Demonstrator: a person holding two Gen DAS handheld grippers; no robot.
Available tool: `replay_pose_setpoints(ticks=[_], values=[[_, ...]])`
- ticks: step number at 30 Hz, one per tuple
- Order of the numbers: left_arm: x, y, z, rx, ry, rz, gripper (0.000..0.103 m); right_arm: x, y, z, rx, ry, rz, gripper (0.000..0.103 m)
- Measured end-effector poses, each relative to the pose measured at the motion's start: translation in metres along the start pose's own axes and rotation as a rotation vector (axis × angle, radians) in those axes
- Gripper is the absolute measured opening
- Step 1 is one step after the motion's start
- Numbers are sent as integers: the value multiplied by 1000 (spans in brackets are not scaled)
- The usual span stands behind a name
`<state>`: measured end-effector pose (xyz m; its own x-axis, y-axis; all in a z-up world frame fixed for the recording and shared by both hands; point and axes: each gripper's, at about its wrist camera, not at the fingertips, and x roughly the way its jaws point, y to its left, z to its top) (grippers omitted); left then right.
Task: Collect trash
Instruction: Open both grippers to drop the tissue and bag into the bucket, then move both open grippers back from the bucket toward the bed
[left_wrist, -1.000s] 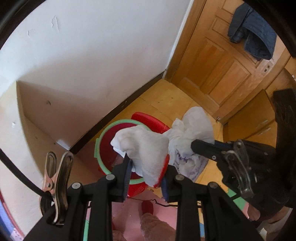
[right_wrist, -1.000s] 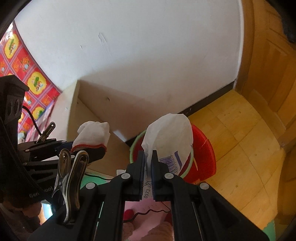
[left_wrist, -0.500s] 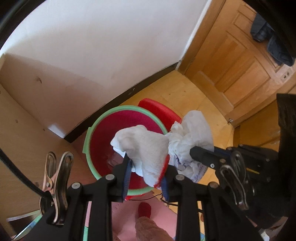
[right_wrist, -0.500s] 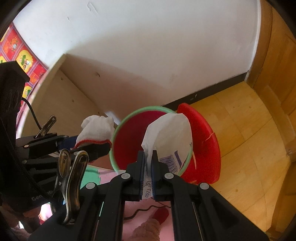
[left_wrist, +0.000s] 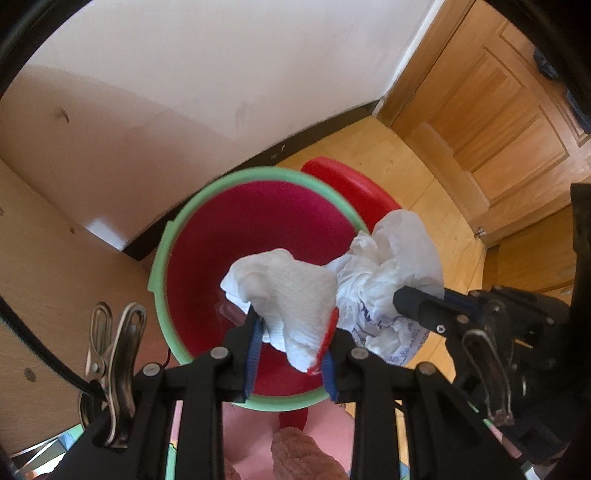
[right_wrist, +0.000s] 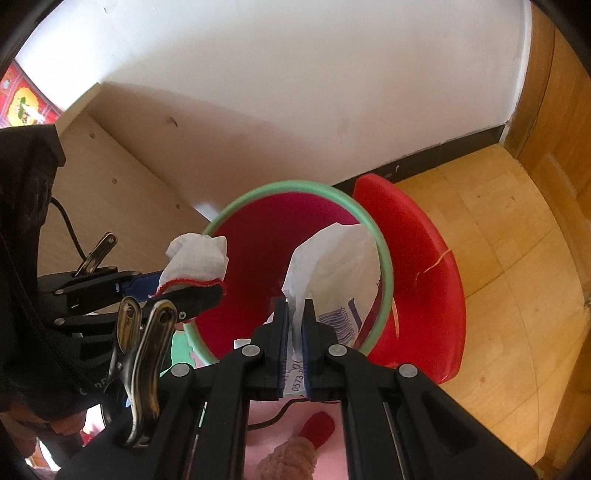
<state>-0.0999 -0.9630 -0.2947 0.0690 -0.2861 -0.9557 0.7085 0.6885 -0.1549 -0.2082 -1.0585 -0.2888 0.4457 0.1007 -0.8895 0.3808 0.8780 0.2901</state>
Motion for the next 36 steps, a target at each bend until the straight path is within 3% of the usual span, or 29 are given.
replay_pose_setpoints(ticks=[5, 9, 14, 23, 36], values=[[9, -2, 3, 3, 17, 2, 31, 6, 1, -2, -7, 25, 2, 8], [13, -7, 6, 31, 25, 36, 35, 8, -1, -1, -9, 32, -9, 19], [15, -11, 5, 33, 35, 31, 45, 5, -2, -2, -6, 15, -3, 26], [2, -12, 0, 33, 38, 20, 59, -9, -1, -8, -15, 15, -9, 27], [-41, -24, -10, 19, -6, 11, 62, -49, 4, -7, -26, -34, -4, 27]])
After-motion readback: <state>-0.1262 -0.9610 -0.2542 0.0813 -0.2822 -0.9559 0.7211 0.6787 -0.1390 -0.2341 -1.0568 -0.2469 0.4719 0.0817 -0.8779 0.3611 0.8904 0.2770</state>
